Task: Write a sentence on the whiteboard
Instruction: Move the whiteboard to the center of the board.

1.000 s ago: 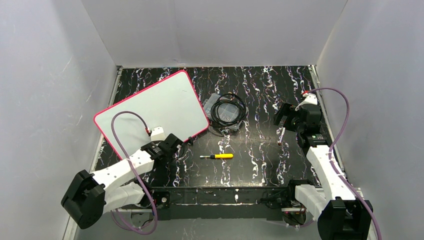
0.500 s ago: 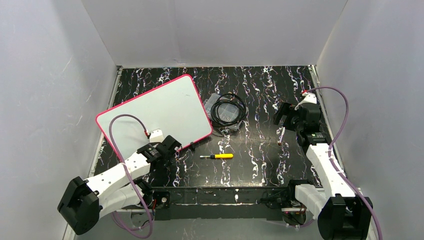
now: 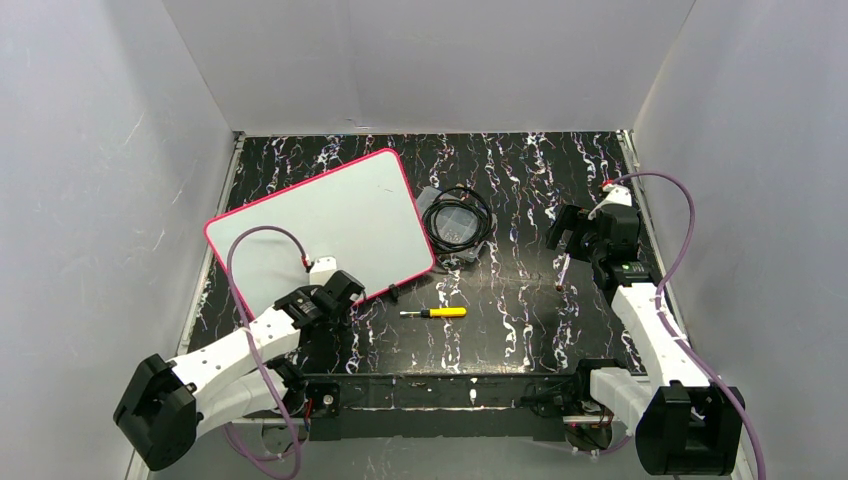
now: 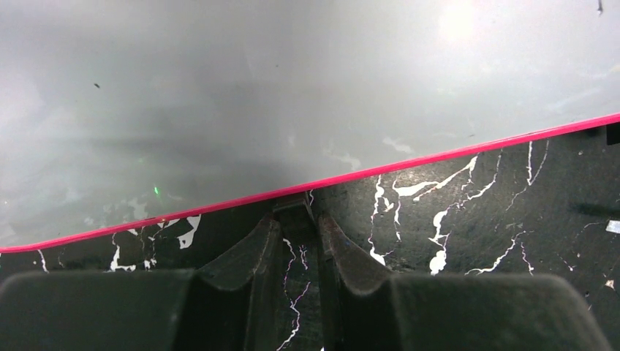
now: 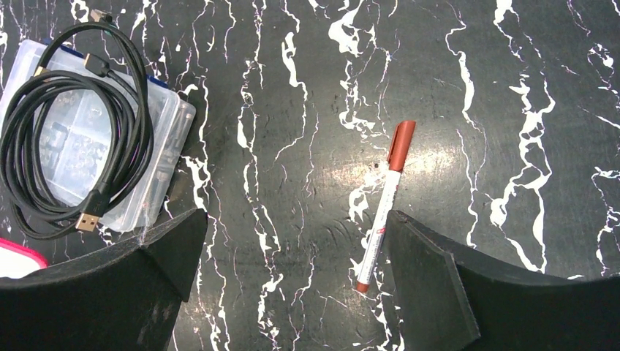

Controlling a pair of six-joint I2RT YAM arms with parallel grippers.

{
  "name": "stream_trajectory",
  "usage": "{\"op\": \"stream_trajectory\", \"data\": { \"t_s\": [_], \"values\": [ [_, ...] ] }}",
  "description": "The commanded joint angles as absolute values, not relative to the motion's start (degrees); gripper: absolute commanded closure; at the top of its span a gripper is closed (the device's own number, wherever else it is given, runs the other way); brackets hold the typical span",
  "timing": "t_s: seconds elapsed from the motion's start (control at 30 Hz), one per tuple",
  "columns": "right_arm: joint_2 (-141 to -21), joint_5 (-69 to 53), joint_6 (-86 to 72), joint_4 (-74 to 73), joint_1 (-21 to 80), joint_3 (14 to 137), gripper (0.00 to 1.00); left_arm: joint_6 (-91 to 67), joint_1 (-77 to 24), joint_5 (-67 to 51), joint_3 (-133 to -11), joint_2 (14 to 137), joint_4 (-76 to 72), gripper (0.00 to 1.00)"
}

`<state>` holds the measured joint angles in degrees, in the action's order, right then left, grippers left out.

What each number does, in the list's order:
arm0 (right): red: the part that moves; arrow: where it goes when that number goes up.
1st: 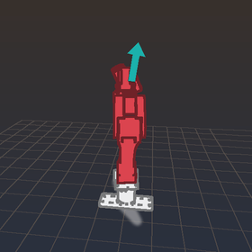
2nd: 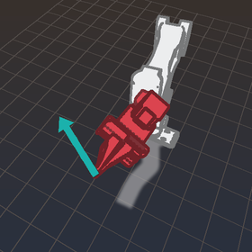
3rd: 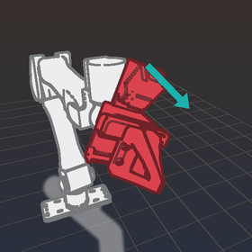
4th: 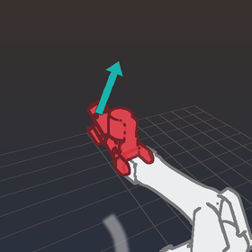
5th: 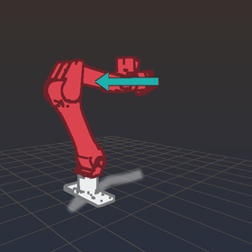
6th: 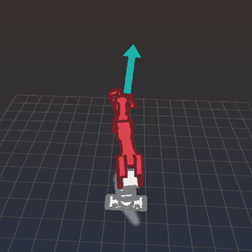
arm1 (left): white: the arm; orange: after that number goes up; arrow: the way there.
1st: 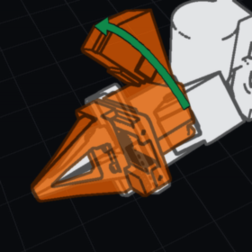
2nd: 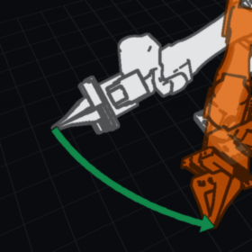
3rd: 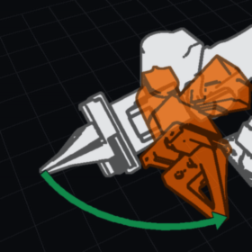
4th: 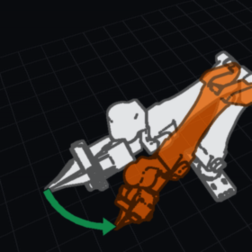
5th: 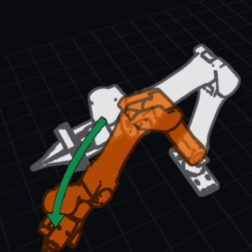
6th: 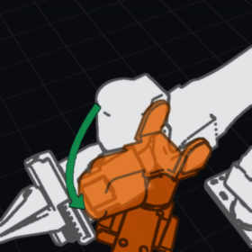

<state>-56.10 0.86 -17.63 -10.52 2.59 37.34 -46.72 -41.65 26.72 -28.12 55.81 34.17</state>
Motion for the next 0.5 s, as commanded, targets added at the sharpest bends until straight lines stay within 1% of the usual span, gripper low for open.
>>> {"op": "stream_trajectory", "data": {
  "t_s": [0.0, 0.17, 0.47],
  "values": [
    [-56.70, 0.43, -16.79, -9.75, 2.29, 40.34, 0.00, -40.87, -43.02, 22.82, -27.51, 54.79, 29.90, 1.00],
    [-56.86, 0.41, -16.79, -9.84, 2.36, 40.34, 0.00, -38.54, -43.32, 21.49, -27.86, 55.69, 27.21, 1.00],
    [-57.39, -0.43, -16.79, -10.10, 2.33, 40.54, 0.00, -37.73, -44.86, 20.76, -30.92, 63.31, 21.72, 1.00]
  ]
}}
